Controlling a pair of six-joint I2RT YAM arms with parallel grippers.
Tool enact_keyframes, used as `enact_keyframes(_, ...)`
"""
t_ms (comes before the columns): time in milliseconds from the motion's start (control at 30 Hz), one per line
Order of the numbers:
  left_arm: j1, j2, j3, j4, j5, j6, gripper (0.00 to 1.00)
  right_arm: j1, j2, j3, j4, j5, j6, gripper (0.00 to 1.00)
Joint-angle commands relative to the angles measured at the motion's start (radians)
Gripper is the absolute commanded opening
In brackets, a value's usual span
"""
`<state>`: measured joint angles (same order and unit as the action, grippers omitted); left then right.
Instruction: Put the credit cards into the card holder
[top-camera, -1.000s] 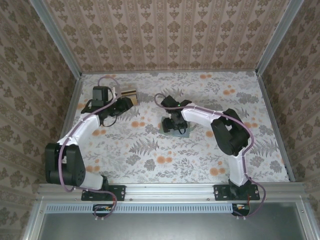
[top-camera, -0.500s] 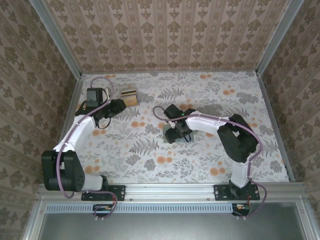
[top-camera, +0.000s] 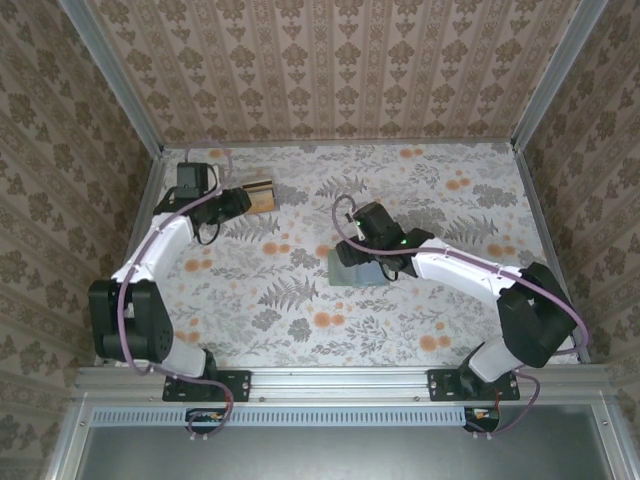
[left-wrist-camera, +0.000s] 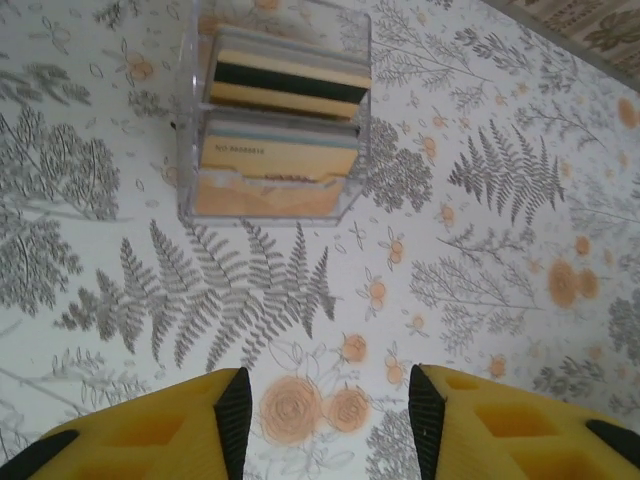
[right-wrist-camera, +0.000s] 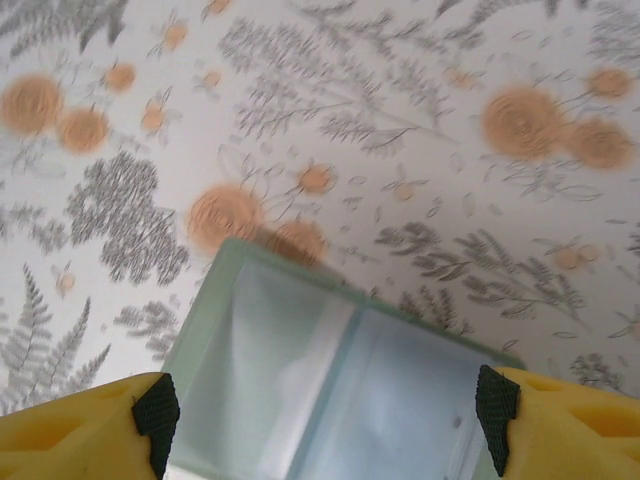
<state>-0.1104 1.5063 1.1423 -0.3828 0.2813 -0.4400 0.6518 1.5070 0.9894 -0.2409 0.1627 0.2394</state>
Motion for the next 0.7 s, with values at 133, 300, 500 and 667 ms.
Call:
enact_keyframes(133,0.046,0.191,0.162,-0.015,0.013,0.003,0.54,-0.1,-0.141,-0.092,0.115,-0.018,0.14,0.82)
enact_keyframes(300,0.063,0.37,0.312,-0.021,0.048,0.014,0.57,-0.141,-0.145,-0.079,0.085,-0.059,0.185,0.82)
enact_keyframes(500,0.048,0.501,0.398,0.009,0.063,0.038,0.58,-0.145,-0.157,-0.088,0.084,-0.086,0.214,0.82)
enact_keyframes(667,0.038,0.562,0.386,0.087,0.084,-0.012,0.58,-0.146,-0.171,-0.1,0.091,-0.094,0.214,0.83)
